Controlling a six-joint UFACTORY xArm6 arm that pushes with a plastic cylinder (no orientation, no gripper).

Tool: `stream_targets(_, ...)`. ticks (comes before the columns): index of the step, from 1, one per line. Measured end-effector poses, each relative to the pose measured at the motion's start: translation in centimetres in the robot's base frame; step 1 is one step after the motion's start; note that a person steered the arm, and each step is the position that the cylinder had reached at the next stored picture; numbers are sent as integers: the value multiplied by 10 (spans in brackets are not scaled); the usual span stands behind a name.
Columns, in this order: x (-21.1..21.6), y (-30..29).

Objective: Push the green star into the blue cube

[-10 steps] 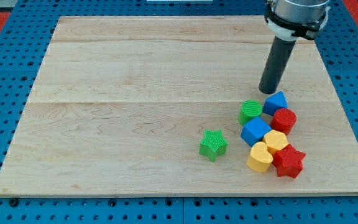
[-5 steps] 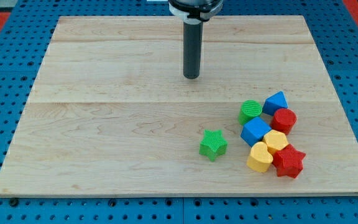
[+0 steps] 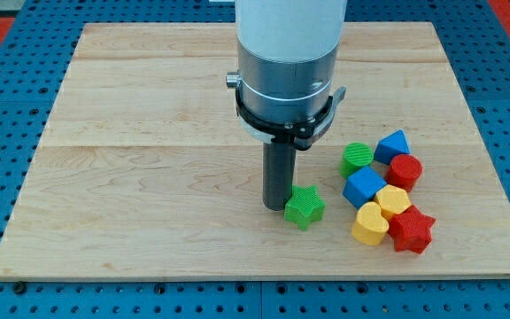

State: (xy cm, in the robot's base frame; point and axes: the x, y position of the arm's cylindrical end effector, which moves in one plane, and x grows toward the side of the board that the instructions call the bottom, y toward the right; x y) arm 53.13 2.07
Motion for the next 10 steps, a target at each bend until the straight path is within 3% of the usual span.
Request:
stream_targets(4, 0, 47)
stream_targets(10, -15, 66)
